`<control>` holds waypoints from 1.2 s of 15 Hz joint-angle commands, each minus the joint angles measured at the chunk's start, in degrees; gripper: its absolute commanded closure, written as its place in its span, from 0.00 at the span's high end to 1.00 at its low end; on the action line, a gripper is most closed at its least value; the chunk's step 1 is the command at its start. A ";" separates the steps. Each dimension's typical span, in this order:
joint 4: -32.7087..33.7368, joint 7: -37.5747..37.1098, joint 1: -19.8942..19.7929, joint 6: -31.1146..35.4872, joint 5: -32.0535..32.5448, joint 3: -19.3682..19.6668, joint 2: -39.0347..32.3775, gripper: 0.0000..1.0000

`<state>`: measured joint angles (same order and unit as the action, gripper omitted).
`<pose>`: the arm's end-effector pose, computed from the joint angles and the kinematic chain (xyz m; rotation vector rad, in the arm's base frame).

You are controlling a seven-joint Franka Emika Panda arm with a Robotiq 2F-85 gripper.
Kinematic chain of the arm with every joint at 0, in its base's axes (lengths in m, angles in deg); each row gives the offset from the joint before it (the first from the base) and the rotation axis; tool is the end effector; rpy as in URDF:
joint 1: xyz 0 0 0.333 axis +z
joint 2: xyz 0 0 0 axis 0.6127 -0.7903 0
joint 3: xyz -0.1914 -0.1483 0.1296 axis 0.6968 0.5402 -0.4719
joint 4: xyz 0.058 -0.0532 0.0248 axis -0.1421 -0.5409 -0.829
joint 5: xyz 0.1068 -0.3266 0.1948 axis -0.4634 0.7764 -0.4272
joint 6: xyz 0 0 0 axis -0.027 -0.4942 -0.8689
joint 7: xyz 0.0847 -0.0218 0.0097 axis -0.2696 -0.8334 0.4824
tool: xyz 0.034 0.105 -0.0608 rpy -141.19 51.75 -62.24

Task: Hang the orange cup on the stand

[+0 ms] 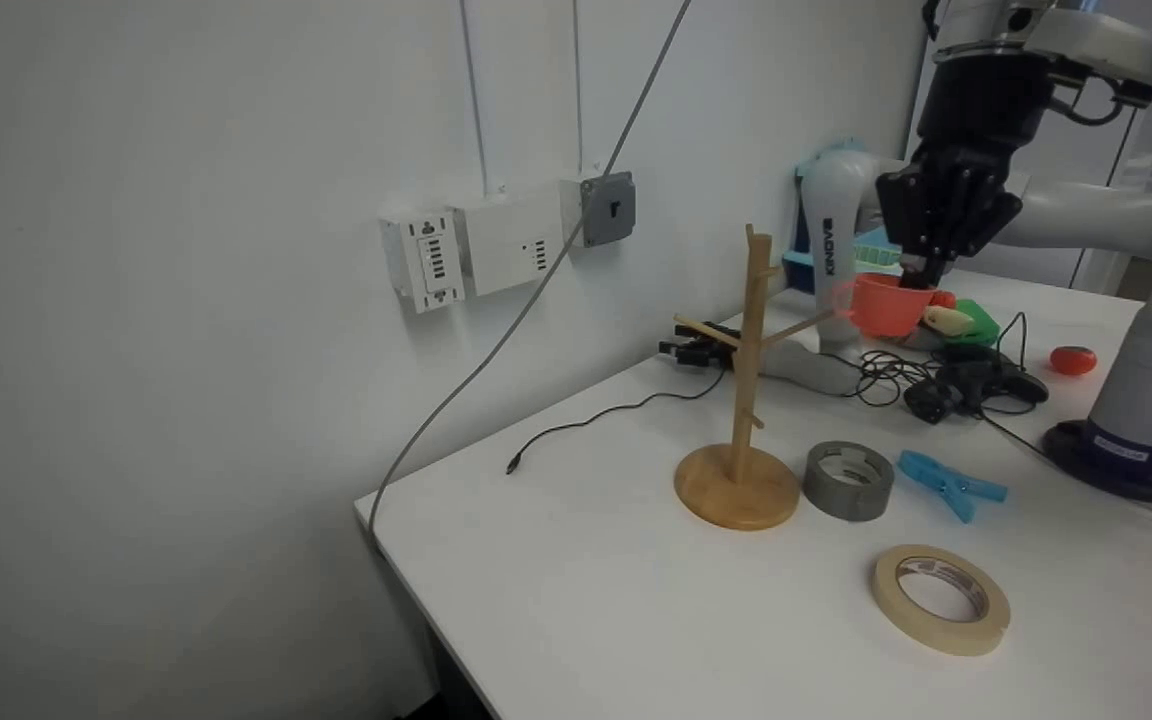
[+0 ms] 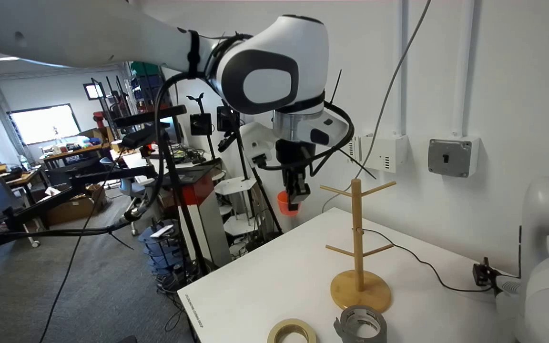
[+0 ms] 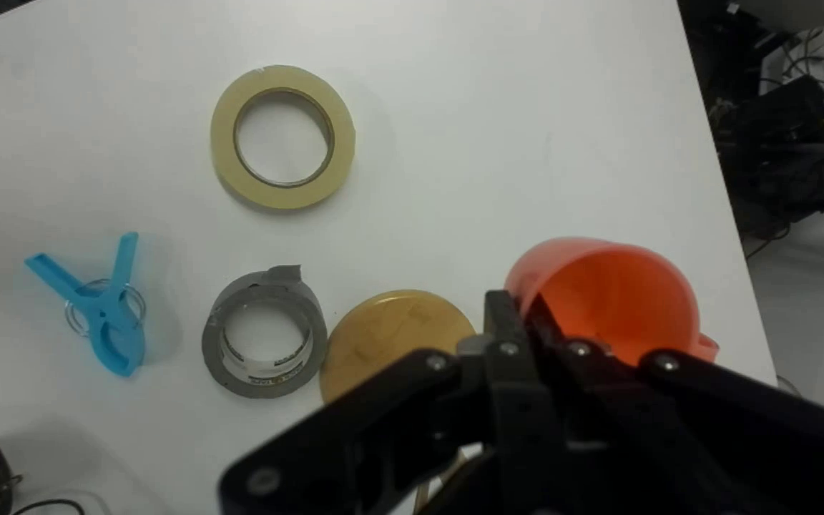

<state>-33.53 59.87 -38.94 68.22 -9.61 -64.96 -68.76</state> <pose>0.5878 -0.0386 0.3951 -2.8151 0.5952 0.0552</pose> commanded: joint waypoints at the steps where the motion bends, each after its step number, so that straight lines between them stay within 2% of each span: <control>1: 6.36 -2.26 -1.18 -2.00 -2.92 -0.80 -4.43 0.01; 3: 7.78 -3.22 -1.21 -1.65 -3.39 -0.82 -5.59 0.01; 4: 4.10 -2.06 -0.81 -0.10 -1.51 -0.86 -3.36 0.01; 5: 4.44 -2.18 -0.81 -0.08 -1.47 -0.89 -3.76 0.05; 9: 4.19 -2.18 -0.79 -0.08 -1.43 -0.96 -3.83 0.05; 10: 4.17 -2.52 -0.79 0.36 -1.66 -0.93 -3.83 0.01; 18: 6.72 -3.61 -1.45 -0.51 -2.37 -0.56 -4.05 0.01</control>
<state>-28.74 57.33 -39.21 68.30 -11.23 -65.05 -72.55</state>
